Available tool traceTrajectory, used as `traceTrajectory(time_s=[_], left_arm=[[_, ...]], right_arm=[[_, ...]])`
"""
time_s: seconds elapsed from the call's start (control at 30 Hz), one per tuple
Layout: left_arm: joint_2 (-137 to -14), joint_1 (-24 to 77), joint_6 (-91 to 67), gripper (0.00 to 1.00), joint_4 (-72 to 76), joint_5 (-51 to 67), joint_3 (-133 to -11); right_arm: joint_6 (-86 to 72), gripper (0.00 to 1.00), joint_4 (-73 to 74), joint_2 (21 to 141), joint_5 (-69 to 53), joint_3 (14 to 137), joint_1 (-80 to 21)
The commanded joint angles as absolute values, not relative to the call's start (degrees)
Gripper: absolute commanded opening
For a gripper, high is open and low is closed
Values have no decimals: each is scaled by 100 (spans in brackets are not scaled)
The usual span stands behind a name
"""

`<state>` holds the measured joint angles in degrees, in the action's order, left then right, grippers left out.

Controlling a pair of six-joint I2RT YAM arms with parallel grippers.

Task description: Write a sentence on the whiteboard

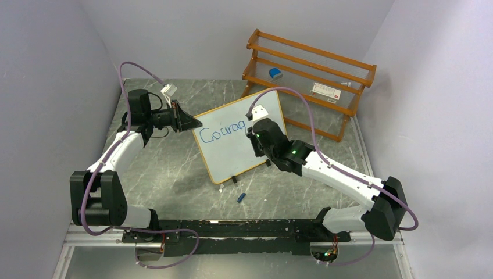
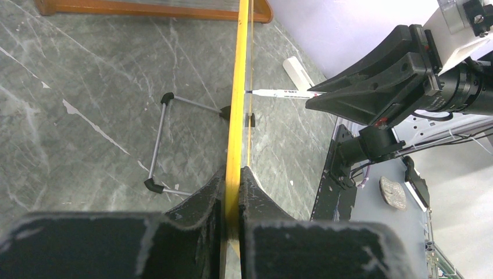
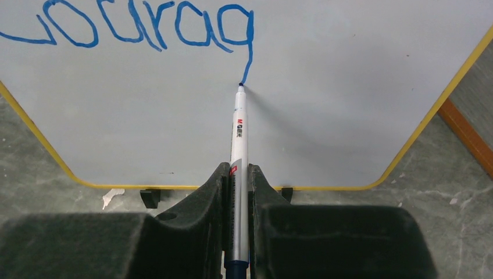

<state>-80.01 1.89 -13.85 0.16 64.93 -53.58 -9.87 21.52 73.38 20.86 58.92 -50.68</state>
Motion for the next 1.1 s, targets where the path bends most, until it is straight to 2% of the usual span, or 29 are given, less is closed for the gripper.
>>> traceTrajectory(time_s=[0.0,0.67,1.07], left_arm=[[-8148,363,-1180,5,-295,6365,-5349],[-8134,360,-1136,5,-345,6338,-5361],[-8120,360,-1126,5,-365,6335,-5361]], right_arm=[[-976,0,2213,7265,1814,6004,-5086],[-1010,0,1773,6904,2093,5880,-5109],[-1042,0,1515,6953,2038,5868,-4712]])
